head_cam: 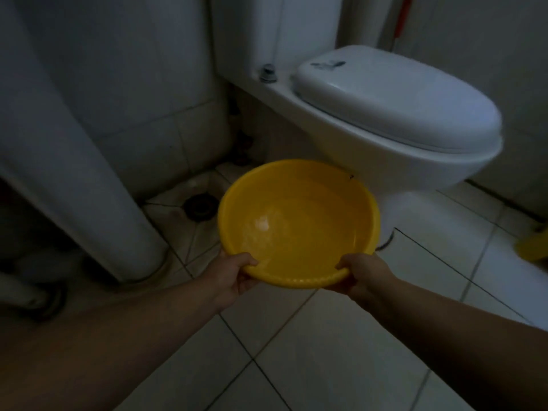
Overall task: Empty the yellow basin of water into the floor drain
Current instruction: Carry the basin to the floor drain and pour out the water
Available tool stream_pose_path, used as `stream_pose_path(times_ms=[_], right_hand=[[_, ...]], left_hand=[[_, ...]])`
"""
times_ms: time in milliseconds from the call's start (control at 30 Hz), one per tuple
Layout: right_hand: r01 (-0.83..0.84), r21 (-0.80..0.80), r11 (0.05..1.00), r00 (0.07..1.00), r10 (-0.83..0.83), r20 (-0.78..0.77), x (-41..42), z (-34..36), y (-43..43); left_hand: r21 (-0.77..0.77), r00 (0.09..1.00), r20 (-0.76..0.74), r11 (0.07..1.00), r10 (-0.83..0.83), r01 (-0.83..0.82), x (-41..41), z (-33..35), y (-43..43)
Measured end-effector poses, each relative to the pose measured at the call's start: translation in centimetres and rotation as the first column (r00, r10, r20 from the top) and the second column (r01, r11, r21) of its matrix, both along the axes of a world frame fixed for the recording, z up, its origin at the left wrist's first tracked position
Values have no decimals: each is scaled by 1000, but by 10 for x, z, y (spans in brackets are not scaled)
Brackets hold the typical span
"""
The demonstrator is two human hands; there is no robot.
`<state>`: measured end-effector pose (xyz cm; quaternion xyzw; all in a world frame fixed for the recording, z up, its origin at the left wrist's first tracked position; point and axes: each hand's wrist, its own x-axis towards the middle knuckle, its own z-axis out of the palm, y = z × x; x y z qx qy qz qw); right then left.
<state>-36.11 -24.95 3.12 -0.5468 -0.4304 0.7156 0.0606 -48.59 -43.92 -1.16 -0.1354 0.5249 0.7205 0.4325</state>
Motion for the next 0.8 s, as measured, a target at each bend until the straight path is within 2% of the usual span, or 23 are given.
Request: stream_pose_path(times_ms=[100, 433, 800], right_hand=[[-37, 20, 999, 999, 36, 26, -31, 7, -7], [-138, 66, 988, 987, 131, 97, -119, 14, -24], [-229, 142, 963, 955, 195, 223, -159, 20, -30]], left_hand=[[32, 999, 9, 999, 32, -32, -24, 0, -9], [-13, 991, 13, 991, 131, -131, -94, 0, -29], [-9, 985, 45, 986, 167, -167, -121, -20, -37]])
